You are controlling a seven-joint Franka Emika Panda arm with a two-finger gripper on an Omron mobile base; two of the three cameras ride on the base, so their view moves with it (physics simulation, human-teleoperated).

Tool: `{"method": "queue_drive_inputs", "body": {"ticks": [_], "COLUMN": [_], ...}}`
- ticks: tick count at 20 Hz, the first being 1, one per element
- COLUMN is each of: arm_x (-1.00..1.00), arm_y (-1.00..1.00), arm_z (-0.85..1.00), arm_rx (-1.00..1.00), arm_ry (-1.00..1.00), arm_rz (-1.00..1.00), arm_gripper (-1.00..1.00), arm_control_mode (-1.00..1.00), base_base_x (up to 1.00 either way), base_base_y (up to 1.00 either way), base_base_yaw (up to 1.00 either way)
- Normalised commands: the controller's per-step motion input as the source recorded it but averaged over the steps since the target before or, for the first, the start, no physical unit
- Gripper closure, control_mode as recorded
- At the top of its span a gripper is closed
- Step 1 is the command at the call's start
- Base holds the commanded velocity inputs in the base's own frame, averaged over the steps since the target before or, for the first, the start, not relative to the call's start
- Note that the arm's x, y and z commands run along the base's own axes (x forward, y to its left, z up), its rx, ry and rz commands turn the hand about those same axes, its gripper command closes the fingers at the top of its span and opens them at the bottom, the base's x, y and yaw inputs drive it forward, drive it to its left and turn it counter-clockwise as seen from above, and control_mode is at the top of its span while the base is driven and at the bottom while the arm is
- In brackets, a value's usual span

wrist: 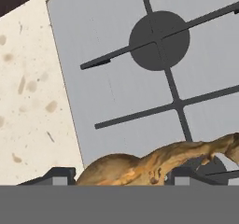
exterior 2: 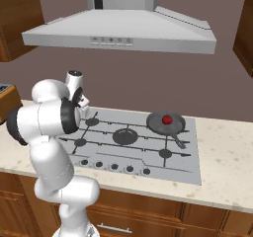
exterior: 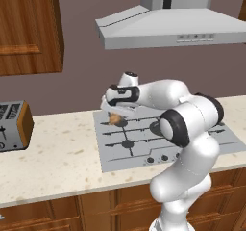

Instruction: Place the pan on the rear right burner on the stove. Then place the tomato and the onion in the pan and turn on the rear right burner.

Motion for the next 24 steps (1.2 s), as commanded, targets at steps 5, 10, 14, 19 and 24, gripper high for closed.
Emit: {"method": "queue_drive_inputs", "body": {"ticks": [5, 10, 14, 19, 24], "arm_x": [0.00, 0.00, 0.00, 0.00, 0.01], "arm_y": [-0.60, -0.66, -0.64, -0.60, -0.58], "arm_z": [0.28, 0.18, 0.02, 0.00, 0.00], "arm_rx": [0.00, 0.00, 0.00, 0.00, 0.00], "arm_ry": [0.00, 0.00, 0.00, 0.00, 0.00], "arm_rz": [-0.01, 0.00, 0.00, 0.00, 0.00], "arm_gripper": [1.00, 1.00, 1.00, 1.00, 1.00], "arm_control_mode": [-1.00, -1.00, -1.00, -1.00, -1.00], "base_base_x": [0.00, 0.00, 0.00, 0.00, 0.00], "base_base_y": [0.00, 0.00, 0.00, 0.00, 0.00], "base_base_yaw": [0.00, 0.00, 0.00, 0.00, 0.00]}}
